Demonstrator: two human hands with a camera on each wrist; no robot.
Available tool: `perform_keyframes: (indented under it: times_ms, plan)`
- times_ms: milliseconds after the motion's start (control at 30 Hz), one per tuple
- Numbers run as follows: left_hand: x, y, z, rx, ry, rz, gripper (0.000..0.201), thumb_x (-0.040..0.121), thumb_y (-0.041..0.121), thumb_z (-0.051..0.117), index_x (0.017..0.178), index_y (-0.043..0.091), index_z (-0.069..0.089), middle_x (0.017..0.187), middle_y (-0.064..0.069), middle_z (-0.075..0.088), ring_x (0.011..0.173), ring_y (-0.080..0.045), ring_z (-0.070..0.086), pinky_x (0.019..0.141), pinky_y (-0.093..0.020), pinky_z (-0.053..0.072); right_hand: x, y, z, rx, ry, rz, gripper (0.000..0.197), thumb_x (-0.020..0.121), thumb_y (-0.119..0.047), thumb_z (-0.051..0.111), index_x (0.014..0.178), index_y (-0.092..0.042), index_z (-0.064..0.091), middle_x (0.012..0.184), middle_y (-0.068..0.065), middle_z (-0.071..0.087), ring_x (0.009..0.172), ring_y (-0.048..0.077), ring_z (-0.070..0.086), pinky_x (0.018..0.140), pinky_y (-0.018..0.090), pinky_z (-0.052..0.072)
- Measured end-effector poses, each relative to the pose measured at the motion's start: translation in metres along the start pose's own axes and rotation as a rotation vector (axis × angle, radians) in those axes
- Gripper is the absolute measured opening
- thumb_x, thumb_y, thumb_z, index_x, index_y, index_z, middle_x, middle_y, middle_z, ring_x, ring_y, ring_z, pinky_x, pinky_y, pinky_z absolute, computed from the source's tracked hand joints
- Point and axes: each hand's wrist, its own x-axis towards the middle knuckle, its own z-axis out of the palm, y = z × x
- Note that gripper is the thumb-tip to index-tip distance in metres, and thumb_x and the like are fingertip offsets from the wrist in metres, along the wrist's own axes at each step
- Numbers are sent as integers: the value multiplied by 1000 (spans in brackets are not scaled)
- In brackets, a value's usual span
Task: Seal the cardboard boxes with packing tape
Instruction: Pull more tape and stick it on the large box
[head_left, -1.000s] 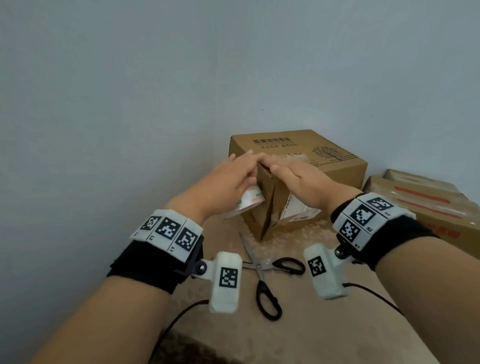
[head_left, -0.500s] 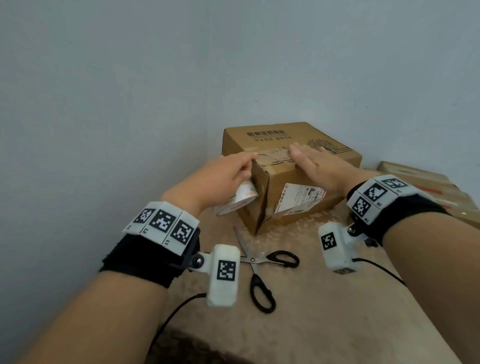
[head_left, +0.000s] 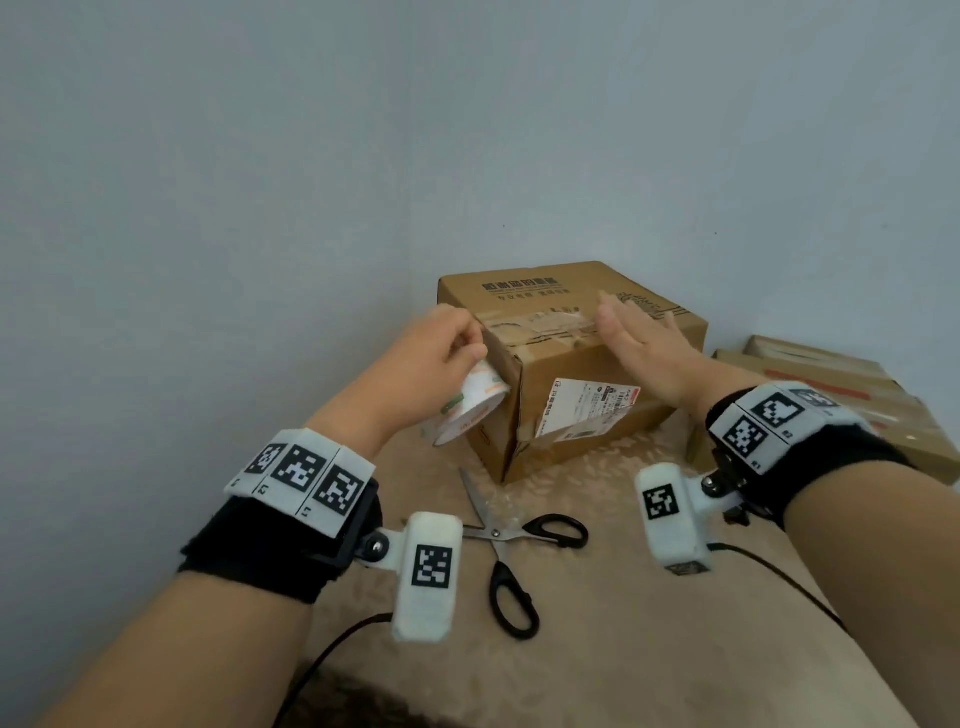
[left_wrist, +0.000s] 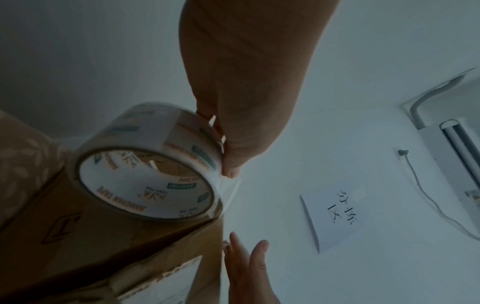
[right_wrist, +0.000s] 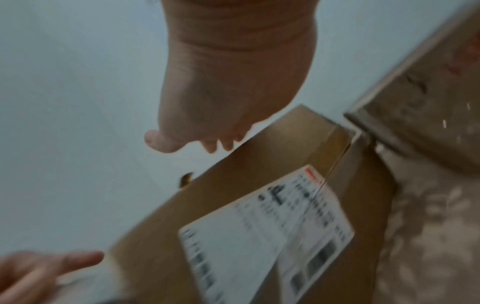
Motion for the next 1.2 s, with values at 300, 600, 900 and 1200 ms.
perform_keyframes:
  times_ms: [300, 600, 900, 1200]
  plan:
    - [-23, 42, -12, -304, 158, -83, 11, 90, 15, 63, 78, 15, 62, 75, 0, 61, 71, -13, 54, 69, -32, 46, -48, -68, 30, 802, 297, -208, 9, 88, -21, 68, 87, -12, 69, 84, 1, 67, 73, 4, 58, 66, 15, 48]
    - [-38, 66, -16, 180, 86, -74, 58, 84, 30, 69, 134, 16, 44, 122, -1, 45, 107, -13, 48, 90, -24, 41, -71, -76, 21, 586, 302, -133, 9, 91, -15, 63, 84, -12, 69, 76, -7, 63, 73, 6, 54, 67, 16, 41]
    - [-28, 77, -27, 198, -46, 72, 12, 87, 20, 67, 88, 9, 71, 72, 9, 59, 67, -4, 52, 57, -7, 37, -76, -78, 1, 399, 320, -70, 42, 91, -37, 62, 122, -8, 62, 104, 0, 66, 95, 14, 59, 87, 30, 45]
    - [-7, 72, -23, -21, 21, -51, 19, 89, 18, 64, 85, 1, 70, 75, -13, 71, 72, -27, 70, 74, -40, 59, -78, -84, -12, 795, 186, 122, 30, 92, -31, 61, 119, -21, 53, 110, -3, 60, 89, 10, 62, 64, 21, 50]
